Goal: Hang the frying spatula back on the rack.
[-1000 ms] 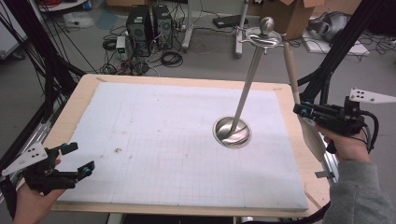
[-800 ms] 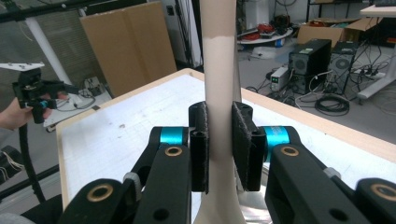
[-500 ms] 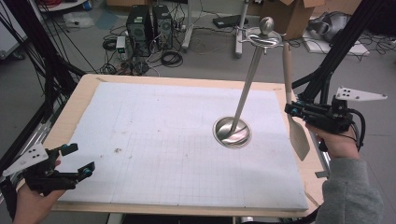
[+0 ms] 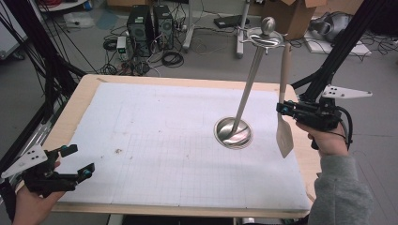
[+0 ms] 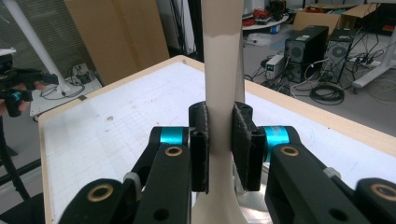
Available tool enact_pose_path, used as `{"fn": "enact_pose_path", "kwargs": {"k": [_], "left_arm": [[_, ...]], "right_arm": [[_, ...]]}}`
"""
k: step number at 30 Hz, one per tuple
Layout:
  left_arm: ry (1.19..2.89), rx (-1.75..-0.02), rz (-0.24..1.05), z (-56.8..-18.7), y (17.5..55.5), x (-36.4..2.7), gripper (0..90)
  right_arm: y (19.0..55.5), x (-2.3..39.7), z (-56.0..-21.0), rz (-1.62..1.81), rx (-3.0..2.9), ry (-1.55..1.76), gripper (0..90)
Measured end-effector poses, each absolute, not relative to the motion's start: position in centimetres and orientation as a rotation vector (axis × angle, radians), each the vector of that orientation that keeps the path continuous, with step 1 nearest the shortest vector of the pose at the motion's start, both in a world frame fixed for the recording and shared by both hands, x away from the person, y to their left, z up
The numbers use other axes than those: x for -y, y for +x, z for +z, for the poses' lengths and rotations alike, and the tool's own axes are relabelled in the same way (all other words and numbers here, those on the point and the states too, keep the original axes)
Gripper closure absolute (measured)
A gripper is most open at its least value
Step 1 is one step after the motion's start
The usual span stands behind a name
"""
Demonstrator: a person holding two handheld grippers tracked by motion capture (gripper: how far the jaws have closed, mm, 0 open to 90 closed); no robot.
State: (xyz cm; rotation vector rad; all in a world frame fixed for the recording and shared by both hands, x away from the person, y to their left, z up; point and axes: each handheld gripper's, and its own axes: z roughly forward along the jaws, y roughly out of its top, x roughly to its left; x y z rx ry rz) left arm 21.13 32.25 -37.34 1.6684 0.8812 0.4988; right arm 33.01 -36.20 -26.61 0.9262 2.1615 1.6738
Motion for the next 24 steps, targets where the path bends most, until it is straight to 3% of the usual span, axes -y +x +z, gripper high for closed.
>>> {"fn": "enact_pose_path", "kwargs": {"k": [24], "left_arm": [[1.670,-0.885,0.501,-37.3,20.9,-32.4,3.5]], "right_arm": [[34.4,33.9,-27.1,1.638,-2.148,0.942,78.3]]}}
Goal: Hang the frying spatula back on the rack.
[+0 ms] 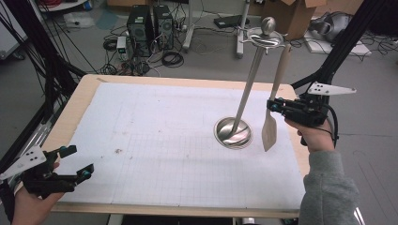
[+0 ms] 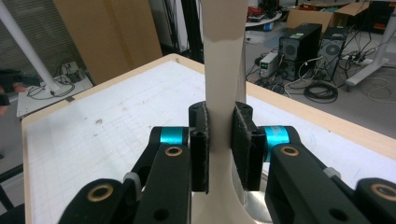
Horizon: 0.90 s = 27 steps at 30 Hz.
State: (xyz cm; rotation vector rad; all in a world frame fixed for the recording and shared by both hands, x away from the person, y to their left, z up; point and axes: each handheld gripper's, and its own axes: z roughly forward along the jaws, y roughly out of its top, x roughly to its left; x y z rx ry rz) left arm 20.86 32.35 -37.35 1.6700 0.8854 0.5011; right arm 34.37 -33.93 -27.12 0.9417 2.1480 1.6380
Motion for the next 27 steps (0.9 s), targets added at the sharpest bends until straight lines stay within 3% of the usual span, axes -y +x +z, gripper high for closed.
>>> {"fn": "enact_pose_path", "kwargs": {"k": [17,27], "left_arm": [[1.667,-0.897,0.501,-37.47,20.76,-32.66,3.5],[1.661,-0.897,0.504,-37.52,20.87,-32.68,3.5]], "right_arm": [[34.99,33.50,-27.46,1.701,-2.151,0.949,75.5],[34.43,33.68,-27.39,1.690,-2.076,0.973,46.3]]}}
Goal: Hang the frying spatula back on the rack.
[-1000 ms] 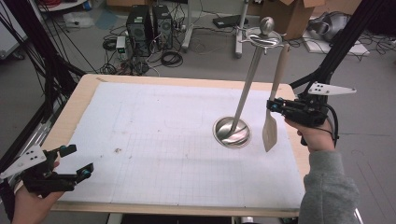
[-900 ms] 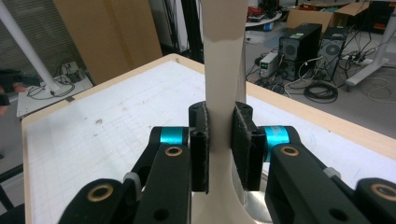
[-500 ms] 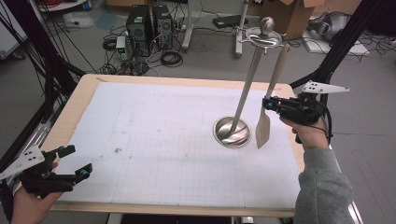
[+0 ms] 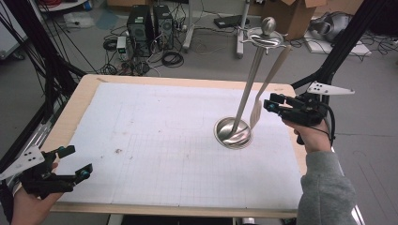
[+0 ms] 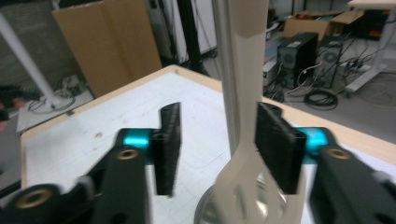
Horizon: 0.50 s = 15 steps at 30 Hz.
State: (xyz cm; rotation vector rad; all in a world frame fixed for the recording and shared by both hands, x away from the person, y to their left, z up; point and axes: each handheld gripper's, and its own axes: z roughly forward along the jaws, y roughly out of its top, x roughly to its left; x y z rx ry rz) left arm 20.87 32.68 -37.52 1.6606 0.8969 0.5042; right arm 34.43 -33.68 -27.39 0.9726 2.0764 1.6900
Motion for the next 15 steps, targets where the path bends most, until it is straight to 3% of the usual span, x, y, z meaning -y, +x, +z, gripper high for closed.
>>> {"fn": "enact_pose_path", "kwargs": {"k": [8,15], "left_arm": [[1.664,-0.896,0.490,-37.7,21.2,-32.4,3.5],[1.660,-0.885,0.482,-37.6,21.8,-32.1,3.5]], "right_arm": [[33.5,33.4,-28.2,1.689,-2.045,1.011,15.3],[31.9,32.6,-28.8,1.677,-2.013,0.964,13.6]]}}
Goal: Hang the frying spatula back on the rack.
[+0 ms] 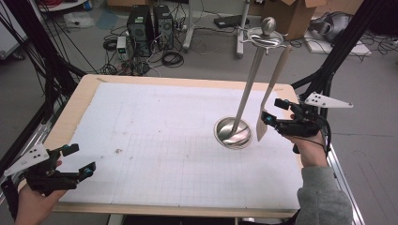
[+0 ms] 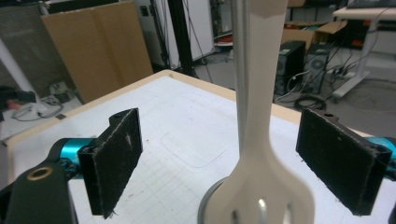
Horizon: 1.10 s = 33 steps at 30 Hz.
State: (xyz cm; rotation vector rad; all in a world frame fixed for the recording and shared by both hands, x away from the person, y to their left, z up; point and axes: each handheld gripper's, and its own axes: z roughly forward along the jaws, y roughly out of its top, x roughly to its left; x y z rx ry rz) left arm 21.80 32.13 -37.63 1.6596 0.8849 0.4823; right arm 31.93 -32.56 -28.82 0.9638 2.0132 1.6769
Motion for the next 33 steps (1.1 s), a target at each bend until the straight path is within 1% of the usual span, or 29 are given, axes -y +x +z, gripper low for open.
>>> {"fn": "enact_pose_path", "kwargs": {"k": [9,17,26,33], "left_arm": [[1.651,-0.872,0.465,-37.6,22.8,-31.9,3.5],[1.631,-0.832,0.452,-37.3,23.7,-31.4,3.5],[1.601,-0.803,0.441,-36.9,24.5,-31.1,3.5],[1.590,-0.794,0.424,-36.9,24.8,-30.8,3.5]], "right_arm": [[29.9,31.6,-29.0,1.635,-1.980,0.905,13.6],[28.1,30.7,-29.9,1.677,-2.008,0.832,13.7],[26.4,30.3,-31.4,1.761,-2.009,0.832,13.7],[25.3,30.6,-33.6,1.791,-2.064,0.818,13.8]]}}
